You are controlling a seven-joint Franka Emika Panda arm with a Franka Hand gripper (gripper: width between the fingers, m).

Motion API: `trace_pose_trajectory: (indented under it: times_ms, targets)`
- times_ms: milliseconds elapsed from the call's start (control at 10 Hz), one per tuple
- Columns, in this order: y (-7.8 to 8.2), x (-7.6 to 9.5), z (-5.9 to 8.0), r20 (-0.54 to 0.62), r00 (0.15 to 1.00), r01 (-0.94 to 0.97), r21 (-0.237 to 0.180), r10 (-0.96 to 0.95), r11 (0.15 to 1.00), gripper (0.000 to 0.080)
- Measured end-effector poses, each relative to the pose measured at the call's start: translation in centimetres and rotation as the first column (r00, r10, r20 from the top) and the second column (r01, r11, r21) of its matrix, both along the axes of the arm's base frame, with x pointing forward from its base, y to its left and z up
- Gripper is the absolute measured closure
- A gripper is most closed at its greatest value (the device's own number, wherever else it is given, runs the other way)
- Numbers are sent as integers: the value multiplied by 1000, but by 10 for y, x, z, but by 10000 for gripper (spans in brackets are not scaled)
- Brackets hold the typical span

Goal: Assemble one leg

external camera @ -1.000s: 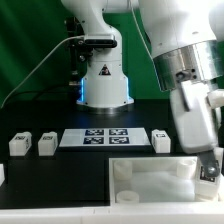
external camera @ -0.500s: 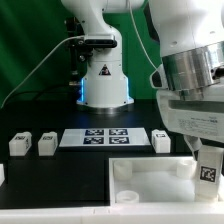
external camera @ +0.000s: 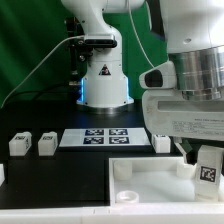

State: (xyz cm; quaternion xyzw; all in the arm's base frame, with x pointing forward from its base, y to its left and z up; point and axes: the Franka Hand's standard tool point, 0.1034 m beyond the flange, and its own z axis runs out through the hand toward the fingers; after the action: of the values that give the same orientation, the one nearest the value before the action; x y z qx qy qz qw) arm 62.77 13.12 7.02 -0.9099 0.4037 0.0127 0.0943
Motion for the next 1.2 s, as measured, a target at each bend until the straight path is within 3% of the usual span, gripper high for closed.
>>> trace_pose_trajectory:
  times_ms: [100, 300, 500, 600, 900, 1200]
  targets:
    - [0, 0, 0, 1, 1000, -7, -1, 7, 1000, 152]
    - [2, -1, 0, -26, 992, 125, 13, -125, 992, 460]
    - [2, -4, -3, -83, 942, 327, 21, -324, 945, 506]
    - [0, -2, -2, -97, 907, 415, 46, -409, 909, 506]
    - [0, 1, -4, -129, 683, 730, 87, -719, 678, 506]
    - [1, 1, -4, -112, 737, 676, 90, -667, 732, 506]
